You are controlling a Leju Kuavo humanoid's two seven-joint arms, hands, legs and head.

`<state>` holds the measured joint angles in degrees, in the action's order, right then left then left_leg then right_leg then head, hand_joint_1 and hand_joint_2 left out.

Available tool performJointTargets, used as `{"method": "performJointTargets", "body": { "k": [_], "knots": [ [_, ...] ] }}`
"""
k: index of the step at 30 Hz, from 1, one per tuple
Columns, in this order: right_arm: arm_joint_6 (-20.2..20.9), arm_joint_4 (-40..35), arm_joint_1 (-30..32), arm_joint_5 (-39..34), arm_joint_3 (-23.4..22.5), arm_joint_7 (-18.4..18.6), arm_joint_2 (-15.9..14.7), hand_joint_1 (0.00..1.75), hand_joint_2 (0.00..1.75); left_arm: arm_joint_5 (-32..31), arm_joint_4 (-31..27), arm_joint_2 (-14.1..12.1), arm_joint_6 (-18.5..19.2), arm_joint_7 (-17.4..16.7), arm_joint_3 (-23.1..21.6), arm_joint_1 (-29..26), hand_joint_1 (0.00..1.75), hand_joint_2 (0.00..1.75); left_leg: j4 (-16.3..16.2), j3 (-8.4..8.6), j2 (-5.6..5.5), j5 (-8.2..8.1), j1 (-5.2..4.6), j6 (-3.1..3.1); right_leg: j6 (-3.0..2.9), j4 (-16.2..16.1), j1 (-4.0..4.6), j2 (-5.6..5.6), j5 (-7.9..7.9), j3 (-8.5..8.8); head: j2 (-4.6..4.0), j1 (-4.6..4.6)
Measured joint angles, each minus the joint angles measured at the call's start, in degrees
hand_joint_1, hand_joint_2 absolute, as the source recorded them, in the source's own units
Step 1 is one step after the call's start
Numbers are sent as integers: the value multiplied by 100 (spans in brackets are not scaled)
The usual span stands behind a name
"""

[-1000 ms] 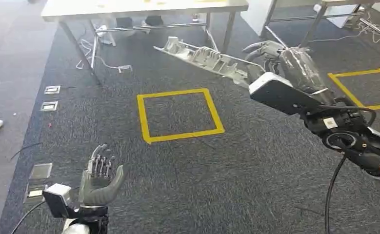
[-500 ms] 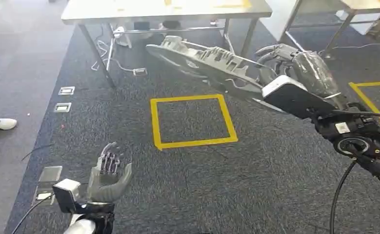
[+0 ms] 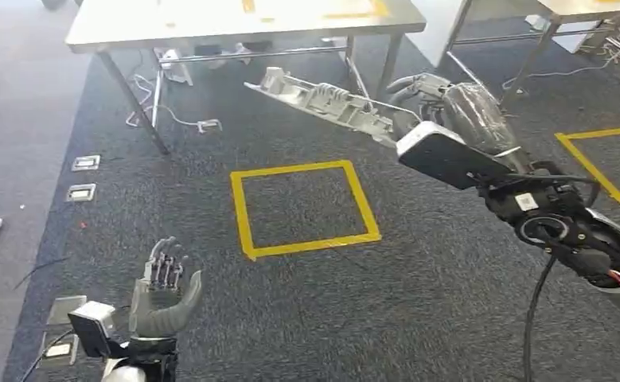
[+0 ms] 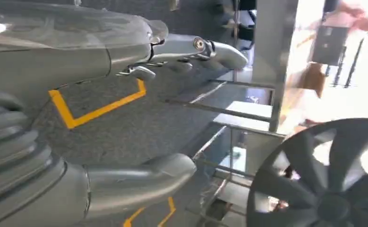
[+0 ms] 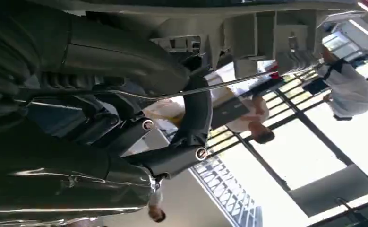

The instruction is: Take the parts from the cabinet and place them on the table.

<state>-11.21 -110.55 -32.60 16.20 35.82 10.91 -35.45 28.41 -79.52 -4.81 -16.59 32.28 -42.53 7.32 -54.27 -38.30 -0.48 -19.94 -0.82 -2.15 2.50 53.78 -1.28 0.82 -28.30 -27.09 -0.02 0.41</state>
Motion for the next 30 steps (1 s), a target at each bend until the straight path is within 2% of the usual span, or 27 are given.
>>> {"method": "performJointTargets", "body": {
  "k": [2, 3, 4, 6, 7, 8, 9, 10, 11, 12, 13, 14, 15, 16, 17, 18, 19, 20, 21, 22, 23, 24, 25, 27, 28, 29, 30],
  "knots": [
    [0, 0, -15, 0, -4, -2, 2, 175, 175, -2, -11, 2, -4, 2, 2, 32, 0, 175, 53, 168, -3, -72, 22, -73, 39, 36, 0, -9, -10, 59, 2, 8],
    [0, 6, -15, 0, 2, -8, 4, 175, 175, -4, -13, 4, -4, 8, 2, 34, 0, 175, 91, 278, -16, -113, 36, -103, 52, 286, -21, -31, 4, -76, 0, 51],
    [0, 11, -39, 0, 2, -13, 4, 175, 175, -4, -13, 4, -4, 9, 2, 37, 0, 175, 104, 355, -18, -157, 37, -124, 60, 714, -17, -36, -60, -293, 0, 101],
    [0, 31, -40, 0, 4, -17, 11, 175, 175, -2, -13, 4, -4, 9, 2, 17, 0, 175, 103, 472, -20, -260, 30, -127, 88, 1526, -16, -37, -411, -823, 0, 171],
    [0, 44, -33, 0, 11, -17, 17, 175, 175, -2, -13, 2, -4, 9, 2, 6, 0, 175, 102, 544, -25, -323, 24, -128, 94, 1744, -16, -37, -623, -1034, 0, 188],
    [2, 52, -32, 0, 15, -17, 20, 175, 175, -2, -13, 4, -4, 9, 0, -2, 0, 175, 102, 640, -34, -392, 18, -127, 89, 1723, -16, -37, -711, -1141, 0, 214],
    [2, 59, -32, 0, 18, -17, 22, 175, 175, -2, -11, 4, -4, 7, 0, -3, 0, 175, 103, 737, -45, -458, 12, -128, 74, 1509, -15, -38, -621, -1144, 0, 243],
    [2, 61, -33, -2, 18, -17, 22, 175, 175, -2, -13, 4, -4, 7, 0, 0, 0, 175, 103, 840, -53, -531, 5, -125, 48, 1122, -8, -39, -351, -1088, 0, 265],
    [2, 66, -33, -4, 18, -17, 22, 175, 175, -2, -13, 4, -2, 9, 0, 1, 0, 175, 102, 935, -54, -601, -1, -117, 3, 669, 22, -42, 96, -1016, 2, 291],
    [0, 66, -33, -7, 18, -22, 22, 175, 175, -2, -11, 7, -4, 9, 0, -6, 0, 175, 115, 979, -55, -668, -2, -103, -51, 238, 35, -58, 680, -972, 0, 313],
    [-2, 72, -29, -7, 18, -33, 22, 175, 175, 4, -4, 7, -2, 3, 0, 1, 0, 175, 37, 1033, -61, -734, -27, -67, -70, -32, 92, -58, 872, -996, 0, 287],
    [0, 77, -49, -13, 29, -28, 26, 175, 175, 4, -7, 9, -2, 9, 2, 11, 0, 175, 86, 996, -78, -757, -26, -30, -92, 16, 89, -74, 811, -877, 0, 294],
    [-4, 70, -46, -15, 13, -31, 22, 175, 175, 4, -7, 9, 7, 2, 0, 8, 0, 175, 64, 1045, -69, -778, -26, -2, -111, -20, 107, -44, 805, -899, 0, 289],
    [-6, 70, -47, -15, 0, -31, 22, 175, 175, 4, -9, 15, 6, 4, 0, 29, 0, 175, 93, 1077, -59, -788, -26, 13, -147, -28, 89, -64, 762, -867, 0, 284],
    [-7, 63, -47, -15, -2, -35, 24, 175, 175, 4, -11, 15, 7, 4, 0, 57, 0, 175, 71, 1090, -61, -839, -47, 52, -152, -47, 40, -52, 759, -791, 0, 278],
    [-9, 63, -49, -15, -4, -37, 22, 175, 175, 4, -11, 13, 13, 9, 0, 70, 0, 175, -196, 972, -38, -826, -30, 92, -169, -66, 36, -39, 733, -734, 0, 265],
    [-13, 63, -48, -15, -2, -35, 22, 175, 175, 7, -11, 13, 20, 9, 0, 88, 0, 175, -653, 695, -23, -876, -15, 133, -198, -68, 30, -46, 696, -698, 0, 223],
    [-13, 66, -35, -17, 4, -37, 24, 175, 175, 7, -9, 11, 22, 9, 0, 81, 0, 175, -1167, 360, -16, -1035, 13, 179, -200, -69, 27, -46, 647, -660, 2, 184],
    [-13, 66, -16, -17, 4, -37, 24, 175, 175, 7, -4, 9, 22, 9, 0, 65, 0, 175, -1591, 56, -9, -1267, 37, 219, -198, -69, 26, -45, 593, -612, 0, 160],
    [-13, 70, -1, -17, 4, -35, 24, 175, 175, 7, 2, 9, 24, 9, 0, 56, 0, 175, -1836, -163, -3, -1448, 54, 234, -195, -68, 24, -43, 541, -556, 2, 136],
    [-13, 72, 15, -17, 7, -35, 24, 175, 175, 7, 11, 9, 26, 9, 0, 53, 0, 175, -1863, -282, 1, -1494, 65, 242, -191, -68, 22, -40, 487, -490, 0, 116],
    [-13, 72, 31, -17, 7, -33, 24, 175, 175, 7, 18, 7, 28, 9, 0, 54, 0, 175, -1671, -292, 2, -1387, 65, 230, -185, -68, 20, -35, 427, -411, 0, 92],
    [-13, 72, 32, -17, 7, -31, 24, 175, 175, 7, 22, 7, 28, 9, 0, 54, 0, 175, -1272, -211, 2, -1119, 65, 205, -176, -69, 19, -29, 362, -319, 2, 72],
    [-13, 72, 33, -17, 4, -31, 24, 175, 175, 7, 22, 4, 33, 9, 0, 52, 0, 175, -180, 55, 1, -166, 49, 114, -140, -88, 18, -25, 226, -188, 0, 24],
    [-15, 78, 24, -17, 9, -33, 24, 175, 175, 7, 26, 4, 39, 9, 0, 50, 0, 175, 66, 65, -16, 32, 20, 84, -102, -45, 47, -5, 170, -121, 2, 0],
    [-20, 76, 26, -17, 9, -37, 28, 175, 175, 13, 28, 4, 46, 2, 0, 45, 0, 175, 34, 103, -5, -103, 11, 56, -68, -84, 52, 21, 122, -117, 0, 4],
    [-20, 79, 17, -17, 5, -31, 28, 175, 175, 9, 26, 4, 55, 2, 0, 44, 0, 175, 40, 115, -16, -38, -8, 35, -32, -118, 51, 21, 86, -83, 0, 22]
  ]
}}
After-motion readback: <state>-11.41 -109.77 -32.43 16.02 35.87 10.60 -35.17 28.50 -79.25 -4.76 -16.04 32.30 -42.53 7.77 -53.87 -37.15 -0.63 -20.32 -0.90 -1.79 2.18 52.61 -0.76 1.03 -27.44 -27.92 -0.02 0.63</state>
